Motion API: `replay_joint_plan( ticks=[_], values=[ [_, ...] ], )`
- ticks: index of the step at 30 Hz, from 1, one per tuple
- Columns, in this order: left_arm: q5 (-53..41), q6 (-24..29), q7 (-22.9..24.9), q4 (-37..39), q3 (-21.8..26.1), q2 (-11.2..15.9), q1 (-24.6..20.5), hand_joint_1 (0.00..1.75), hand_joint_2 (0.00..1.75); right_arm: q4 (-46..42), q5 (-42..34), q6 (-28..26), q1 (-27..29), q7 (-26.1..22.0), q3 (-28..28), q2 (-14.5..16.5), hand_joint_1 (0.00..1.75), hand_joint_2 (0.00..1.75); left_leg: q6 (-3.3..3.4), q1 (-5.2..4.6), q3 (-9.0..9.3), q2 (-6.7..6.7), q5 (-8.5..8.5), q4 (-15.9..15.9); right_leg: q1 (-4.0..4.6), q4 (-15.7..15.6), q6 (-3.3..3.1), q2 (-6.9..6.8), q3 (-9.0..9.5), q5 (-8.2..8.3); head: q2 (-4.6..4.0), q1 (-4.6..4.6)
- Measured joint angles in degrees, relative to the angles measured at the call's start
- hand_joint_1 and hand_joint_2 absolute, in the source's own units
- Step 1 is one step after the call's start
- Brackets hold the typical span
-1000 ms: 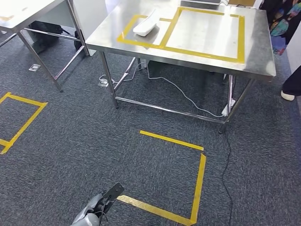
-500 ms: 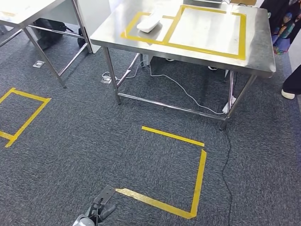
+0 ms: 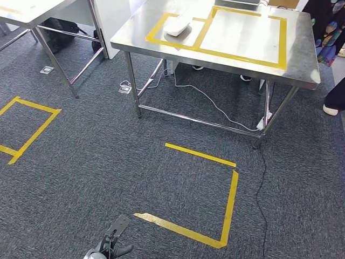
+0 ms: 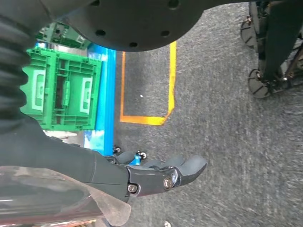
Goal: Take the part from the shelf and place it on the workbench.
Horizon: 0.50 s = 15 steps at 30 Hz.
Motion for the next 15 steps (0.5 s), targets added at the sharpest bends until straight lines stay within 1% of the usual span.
replay_joint_plan(
  ticks=[2, 5, 15],
  values=[
    [0.3, 0.1, -0.3, 0.0, 0.1, 0.0, 0.4, 0.00, 0.00, 0.0, 0.5, 0.1, 0.0, -1.2, 0.0, 0.0, 0.00, 0.00, 0.01, 0.00, -0.20, 0.00, 0.16, 0.0, -0.01, 0.0, 0.21, 0.01, -0.14, 0.13, 0.00, -0.01],
    [0.6, 0.1, -0.6, 0.1, 0.3, 0.1, 1.1, 0.00, 0.00, 0.0, 0.8, 0.1, 0.0, -2.4, 0.0, 0.0, 0.00, 0.00, -0.08, 0.04, -0.27, 0.00, 0.26, 0.0, 0.01, 0.0, 0.23, 0.00, -0.25, 0.15, 0.00, -0.02],
    [0.6, 0.1, -0.1, 0.3, 0.7, 0.6, 3.5, 0.00, 0.00, 0.0, 0.7, 0.3, 0.0, -2.9, -0.1, 0.0, 0.00, 0.00, -0.43, 0.11, -0.47, 0.00, 0.49, 0.0, 0.06, 0.4, 0.20, 0.00, -0.68, 0.16, 0.00, -0.02]
  ],
)
